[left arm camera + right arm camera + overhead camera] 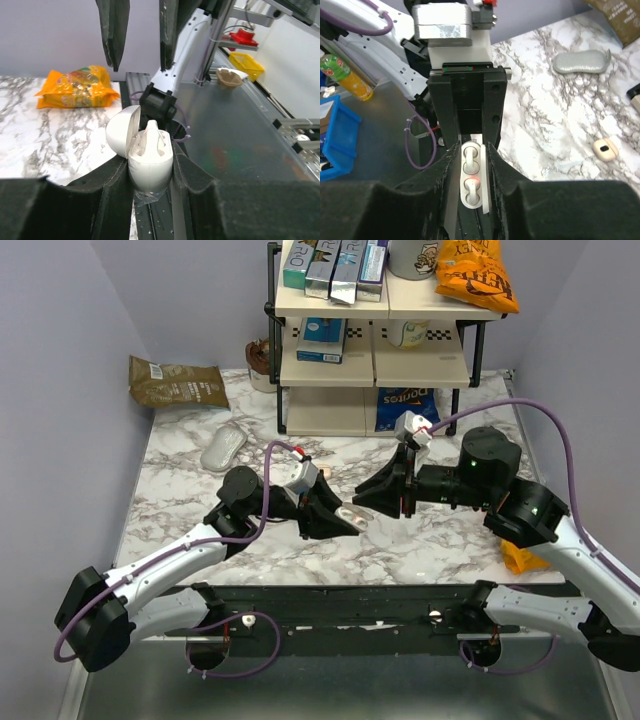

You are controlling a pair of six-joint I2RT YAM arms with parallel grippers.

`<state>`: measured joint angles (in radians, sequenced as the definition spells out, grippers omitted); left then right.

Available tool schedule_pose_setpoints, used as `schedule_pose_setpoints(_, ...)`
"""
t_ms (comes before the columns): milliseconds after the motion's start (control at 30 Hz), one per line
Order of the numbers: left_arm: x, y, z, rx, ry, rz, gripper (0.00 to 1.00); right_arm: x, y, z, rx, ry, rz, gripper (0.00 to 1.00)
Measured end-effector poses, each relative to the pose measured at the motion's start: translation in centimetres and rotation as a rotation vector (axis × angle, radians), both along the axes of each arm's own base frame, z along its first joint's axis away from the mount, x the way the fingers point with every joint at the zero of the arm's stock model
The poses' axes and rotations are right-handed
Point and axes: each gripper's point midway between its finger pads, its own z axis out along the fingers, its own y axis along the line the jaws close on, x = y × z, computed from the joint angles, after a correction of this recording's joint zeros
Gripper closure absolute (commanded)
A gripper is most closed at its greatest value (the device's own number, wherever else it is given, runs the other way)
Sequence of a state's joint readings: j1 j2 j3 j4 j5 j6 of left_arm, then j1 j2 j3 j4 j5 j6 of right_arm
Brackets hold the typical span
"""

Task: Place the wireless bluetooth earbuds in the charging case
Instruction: Insert the left earbud into the left side groove of the charging case.

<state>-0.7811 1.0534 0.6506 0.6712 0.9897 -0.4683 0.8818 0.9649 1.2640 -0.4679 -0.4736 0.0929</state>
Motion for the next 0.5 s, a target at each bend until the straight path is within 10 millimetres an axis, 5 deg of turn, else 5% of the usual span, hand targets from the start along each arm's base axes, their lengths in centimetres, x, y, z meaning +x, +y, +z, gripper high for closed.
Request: schedule_pose_setpoints(500,3.1,0.1,0.2,-0.002,-0.043,0.21,1.0,0.7,0.7,-2.9,-0.088,0.113,-0.036,0.66)
